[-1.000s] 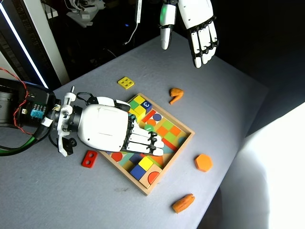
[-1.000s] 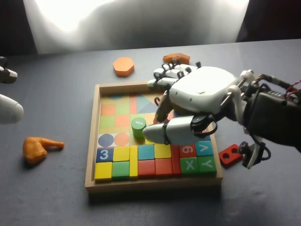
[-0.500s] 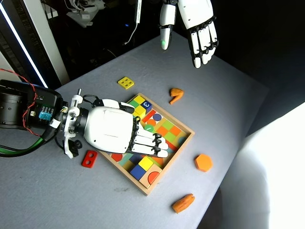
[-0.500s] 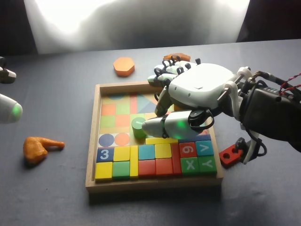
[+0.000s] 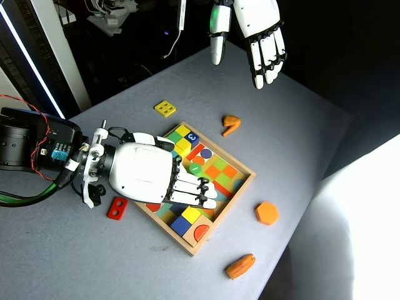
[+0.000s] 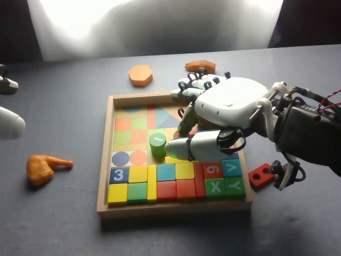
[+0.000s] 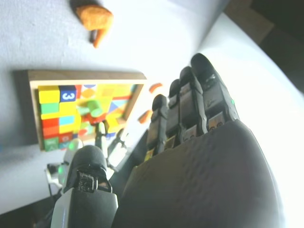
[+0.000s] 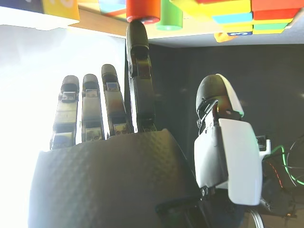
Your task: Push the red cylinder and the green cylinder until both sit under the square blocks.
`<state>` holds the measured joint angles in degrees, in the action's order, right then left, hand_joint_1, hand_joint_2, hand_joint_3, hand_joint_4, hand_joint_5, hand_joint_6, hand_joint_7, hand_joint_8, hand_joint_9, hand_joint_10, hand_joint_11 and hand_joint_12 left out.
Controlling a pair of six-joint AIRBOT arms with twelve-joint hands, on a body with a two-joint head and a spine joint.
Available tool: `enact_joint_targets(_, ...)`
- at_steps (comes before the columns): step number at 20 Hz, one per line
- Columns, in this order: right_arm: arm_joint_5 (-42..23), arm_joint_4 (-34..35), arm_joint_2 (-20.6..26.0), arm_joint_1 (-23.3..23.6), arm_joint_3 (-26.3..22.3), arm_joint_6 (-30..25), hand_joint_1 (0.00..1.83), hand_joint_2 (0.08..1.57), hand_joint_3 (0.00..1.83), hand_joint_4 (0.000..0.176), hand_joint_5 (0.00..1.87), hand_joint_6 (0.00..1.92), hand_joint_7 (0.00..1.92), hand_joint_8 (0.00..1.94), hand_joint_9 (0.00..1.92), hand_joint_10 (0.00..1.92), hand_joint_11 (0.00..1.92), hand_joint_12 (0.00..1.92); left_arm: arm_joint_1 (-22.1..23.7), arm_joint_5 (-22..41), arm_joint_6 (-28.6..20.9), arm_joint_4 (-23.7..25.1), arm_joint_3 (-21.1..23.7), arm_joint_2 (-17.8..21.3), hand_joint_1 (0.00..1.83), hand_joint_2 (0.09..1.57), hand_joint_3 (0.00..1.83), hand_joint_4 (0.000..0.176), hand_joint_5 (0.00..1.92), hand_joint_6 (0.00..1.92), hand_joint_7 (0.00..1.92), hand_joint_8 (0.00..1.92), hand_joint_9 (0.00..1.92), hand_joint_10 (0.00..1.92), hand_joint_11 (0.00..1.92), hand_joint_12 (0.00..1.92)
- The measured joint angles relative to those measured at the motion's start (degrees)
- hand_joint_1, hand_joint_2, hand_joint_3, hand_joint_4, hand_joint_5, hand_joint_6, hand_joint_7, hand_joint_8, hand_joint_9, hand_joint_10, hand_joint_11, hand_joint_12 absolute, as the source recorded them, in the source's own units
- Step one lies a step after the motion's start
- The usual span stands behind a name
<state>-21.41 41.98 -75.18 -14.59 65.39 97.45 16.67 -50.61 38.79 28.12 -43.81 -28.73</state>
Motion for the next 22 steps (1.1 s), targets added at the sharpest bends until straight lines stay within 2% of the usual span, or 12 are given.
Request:
enact_joint_targets(3,-0.1,-0.2,0.4,-0.4,-0.1,0.0,0.0,1.2,0.01,0.0,0.87,0.01,0.15,0.0,0.0,0.0,0.0,0.0,0.0,0.1,0.0,-0.1,0.0,0.0,0.0,1.25,0.01,0.062,0.09,0.0,0.1,0.0,0.14,0.0,0.0,0.61)
enact_joint_targets(8,-0.2,-0.5,2.8,-1.4,-1.9,3.5,0.0,1.18,0.0,0.0,0.86,0.01,0.11,0.0,0.01,0.0,0.0,0.0,0.0,0.0,0.0,0.5,0.0,0.0,0.0,1.25,0.0,0.056,0.09,0.0,0.1,0.0,0.14,0.0,0.0,0.59)
enact_joint_targets(10,-0.2,-3.4,4.6,-2.1,-3.6,4.0,0.0,1.18,0.0,0.0,0.87,0.01,0.11,0.0,0.0,0.0,0.0,0.0,0.0,0.0,0.0,0.6,0.0,0.0,0.0,1.25,0.0,0.063,0.09,0.0,0.1,0.0,0.14,0.0,0.0,0.59)
enact_joint_targets(16,2.4,-3.4,7.8,-2.0,-4.5,2.0,0.0,1.18,0.0,0.0,0.86,0.01,0.13,0.01,0.0,0.0,0.0,0.0,0.0,0.1,0.0,0.6,0.0,0.0,0.0,1.25,0.0,0.058,0.09,0.0,0.11,0.0,0.15,0.0,0.0,0.64)
enact_joint_targets(22,4.0,-3.4,10.2,-2.0,-6.4,3.3,0.0,1.17,0.0,0.0,0.88,0.01,0.15,0.02,0.01,0.01,0.0,0.0,0.0,0.0,0.0,1.0,0.0,0.0,0.0,1.25,0.0,0.057,0.08,0.0,0.1,0.0,0.13,0.0,0.0,0.59)
